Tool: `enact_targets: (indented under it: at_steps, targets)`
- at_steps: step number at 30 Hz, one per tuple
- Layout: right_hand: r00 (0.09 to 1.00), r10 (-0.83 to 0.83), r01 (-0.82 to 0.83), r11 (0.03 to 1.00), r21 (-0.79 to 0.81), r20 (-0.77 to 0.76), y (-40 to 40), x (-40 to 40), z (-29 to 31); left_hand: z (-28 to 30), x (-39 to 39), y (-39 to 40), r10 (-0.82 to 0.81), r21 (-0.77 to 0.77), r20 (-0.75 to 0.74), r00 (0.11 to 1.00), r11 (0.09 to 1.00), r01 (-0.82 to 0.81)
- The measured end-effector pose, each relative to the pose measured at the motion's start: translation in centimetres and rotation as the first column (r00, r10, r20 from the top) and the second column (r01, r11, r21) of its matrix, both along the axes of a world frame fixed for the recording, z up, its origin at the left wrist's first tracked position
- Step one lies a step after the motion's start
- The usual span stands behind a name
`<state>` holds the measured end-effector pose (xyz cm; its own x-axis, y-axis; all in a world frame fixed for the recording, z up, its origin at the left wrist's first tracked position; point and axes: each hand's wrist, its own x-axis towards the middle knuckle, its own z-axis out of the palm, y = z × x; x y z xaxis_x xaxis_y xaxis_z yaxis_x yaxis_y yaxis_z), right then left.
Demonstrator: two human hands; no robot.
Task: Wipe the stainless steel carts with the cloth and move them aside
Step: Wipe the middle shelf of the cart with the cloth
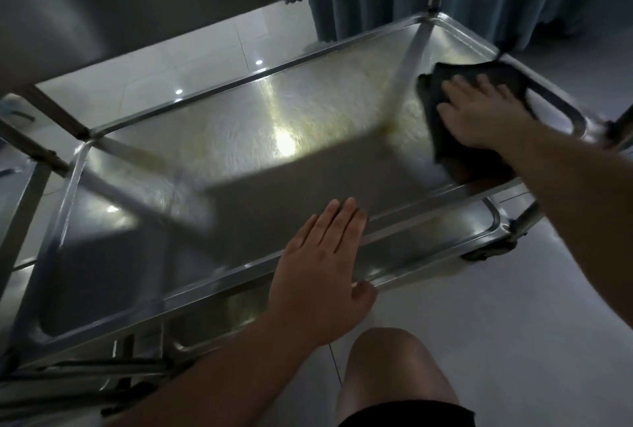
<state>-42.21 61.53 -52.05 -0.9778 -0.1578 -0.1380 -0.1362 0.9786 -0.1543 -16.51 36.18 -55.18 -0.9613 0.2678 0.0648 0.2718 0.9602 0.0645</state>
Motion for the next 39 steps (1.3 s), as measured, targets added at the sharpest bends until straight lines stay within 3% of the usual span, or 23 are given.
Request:
enact_targets:
  at_steps: [4, 7, 9, 13, 17, 21, 24, 26, 29, 33, 36, 39]
  targets:
    - [0.929, 0.368, -0.367, 0.93, 0.018, -0.036, -6.1, 4.7, -0.8, 0.2, 0.1, 0.1, -0.001, -0.012, 0.012, 1.0, 1.0, 0.002]
    - [0.877, 0.48, -0.48, 0.877, 0.002, -0.028, -4.7, 4.2, -0.5, 0.3, 0.2, 0.0, -0.017, -0.008, 0.012, 1.0, 1.0, 0.017]
    - [0.918, 0.395, -0.394, 0.918, 0.039, -0.038, -1.5, 1.7, -0.3, 0.4, 0.2, -0.1, -0.009, 0.004, 0.011, 1.0, 1.0, 0.009]
    - [0.999, 0.012, -0.008, 0.996, 0.09, -0.035, 5.4, -2.6, -0.5, 0.3, 0.1, 0.2, 0.004, 0.031, 0.019, 1.0, 1.0, -0.004]
    - [0.99, -0.142, 0.143, 0.99, 0.012, -0.023, 1.4, -1.3, -0.6, 0.2, 0.1, 0.1, 0.012, 0.027, 0.037, 0.999, 1.0, -0.013]
    - [0.987, 0.151, -0.151, 0.988, 0.006, -0.052, -7.8, 3.8, -0.5, 0.2, 0.2, -0.1, -0.002, 0.025, 0.032, 0.999, 1.0, 0.001]
    - [0.908, 0.415, -0.416, 0.91, 0.002, -0.047, -12.5, 7.0, -0.9, 0.3, 0.1, -0.1, -0.009, 0.011, 0.035, 0.999, 1.0, 0.008]
    - [0.882, 0.469, -0.47, 0.882, -0.021, -0.037, -13.1, 7.4, -0.8, 0.5, 0.0, -0.2, -0.014, 0.008, 0.037, 0.999, 1.0, 0.014]
    - [0.906, 0.423, -0.424, 0.905, -0.028, -0.03, -12.4, 6.9, -0.4, 1.0, -0.1, -0.3, -0.029, 0.047, 0.028, 0.999, 0.999, 0.027]
    - [0.99, 0.135, -0.136, 0.991, -0.018, -0.035, -9.2, 4.9, -0.1, 1.7, 0.7, -1.9, 0.015, 0.101, 0.077, 0.997, 0.995, -0.022]
    - [0.999, -0.041, 0.041, 0.999, 0.013, 0.01, -7.8, 4.4, -0.1, 1.5, 3.5, -6.8, 0.17, -0.015, 0.058, 0.984, 0.985, -0.169]
    - [0.995, -0.095, 0.095, 0.995, 0.012, 0.028, -10.4, 5.4, 0.0, 1.7, 6.9, -13.2, 0.455, -0.016, 0.056, 0.889, 0.89, -0.455]
